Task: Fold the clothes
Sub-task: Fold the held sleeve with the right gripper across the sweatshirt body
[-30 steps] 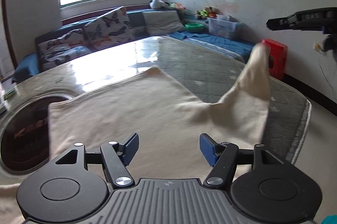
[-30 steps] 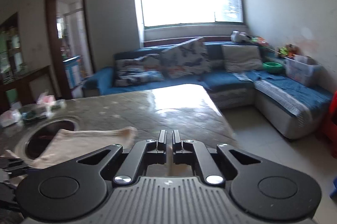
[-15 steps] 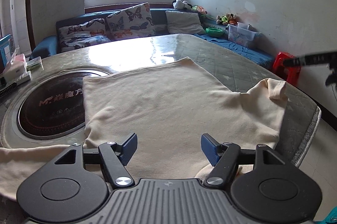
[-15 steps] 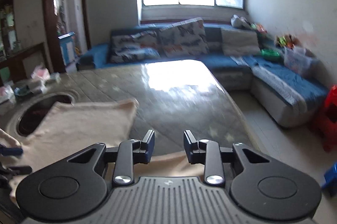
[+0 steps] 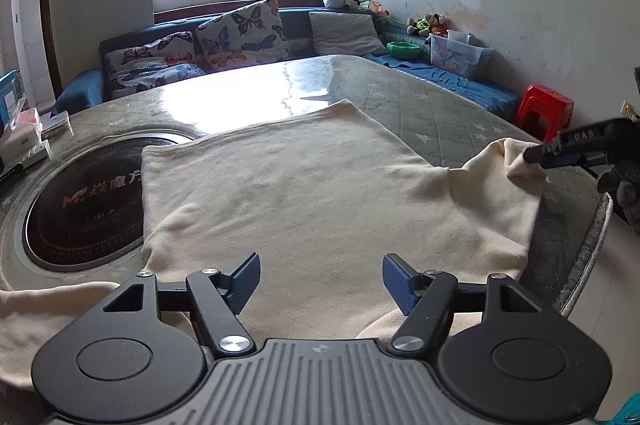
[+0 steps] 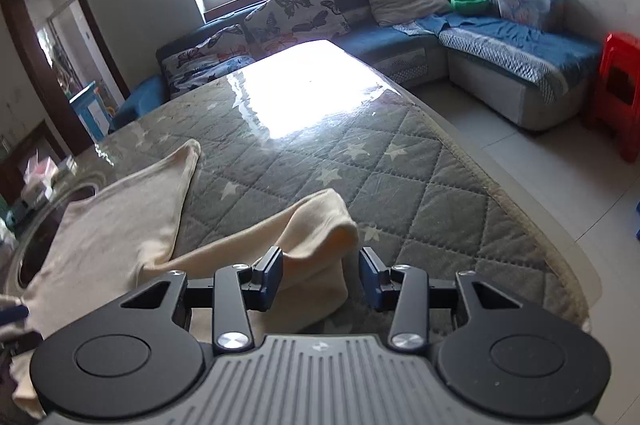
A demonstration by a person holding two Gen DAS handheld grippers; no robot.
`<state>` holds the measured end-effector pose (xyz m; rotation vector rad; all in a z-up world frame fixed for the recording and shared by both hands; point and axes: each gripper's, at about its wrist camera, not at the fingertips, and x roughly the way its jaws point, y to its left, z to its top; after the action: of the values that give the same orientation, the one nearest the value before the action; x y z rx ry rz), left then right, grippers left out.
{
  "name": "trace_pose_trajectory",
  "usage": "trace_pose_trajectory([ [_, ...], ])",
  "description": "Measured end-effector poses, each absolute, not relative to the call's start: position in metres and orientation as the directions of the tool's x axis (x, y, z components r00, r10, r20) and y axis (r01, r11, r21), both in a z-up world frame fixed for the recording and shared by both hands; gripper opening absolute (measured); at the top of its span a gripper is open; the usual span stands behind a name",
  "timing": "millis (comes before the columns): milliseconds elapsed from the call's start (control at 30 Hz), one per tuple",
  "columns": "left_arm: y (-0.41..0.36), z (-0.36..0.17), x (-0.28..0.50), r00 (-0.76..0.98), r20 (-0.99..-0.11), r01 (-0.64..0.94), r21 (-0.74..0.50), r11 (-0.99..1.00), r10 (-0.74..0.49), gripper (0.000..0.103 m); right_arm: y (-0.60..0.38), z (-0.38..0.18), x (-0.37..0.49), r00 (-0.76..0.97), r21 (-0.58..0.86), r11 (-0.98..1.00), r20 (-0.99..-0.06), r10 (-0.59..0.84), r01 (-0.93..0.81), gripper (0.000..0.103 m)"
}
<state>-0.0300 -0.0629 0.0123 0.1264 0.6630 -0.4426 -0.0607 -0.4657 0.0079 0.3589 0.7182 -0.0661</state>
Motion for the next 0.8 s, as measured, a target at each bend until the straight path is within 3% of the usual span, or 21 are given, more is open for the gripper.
trace_pose_trajectory([
  [133,-0.065,0.012,-0.029,0.698,-0.625,0.431,-0.024,0.902,-0.350,0.071,-0.462,0.016,-0.045,0.775,0.362,0.925,-0.615,0.147,0.112,0.043],
  [267,-0.067,0.012,-0.029,0.697,-0.628,0.430,-0.020,0.902,-0.346,0.071,-0.438,0.032,-0.047,0.803,0.334,0.942,-0.556,0.214,-0.020,0.044],
  [667,-0.072,0.009,-0.027,0.686,-0.636,0.439,-0.027,0.898,-0.354,0.071,-0.395,0.007,-0.049,0.767,0.029,0.997,-0.638,0.072,-0.070,0.045],
  [800,-0.074,0.009,-0.029,0.685,-0.638,0.438,-0.024,0.898,-0.352,0.071,-0.379,-0.002,-0.040,0.779,-0.072,0.994,-0.626,0.020,-0.083,0.039],
])
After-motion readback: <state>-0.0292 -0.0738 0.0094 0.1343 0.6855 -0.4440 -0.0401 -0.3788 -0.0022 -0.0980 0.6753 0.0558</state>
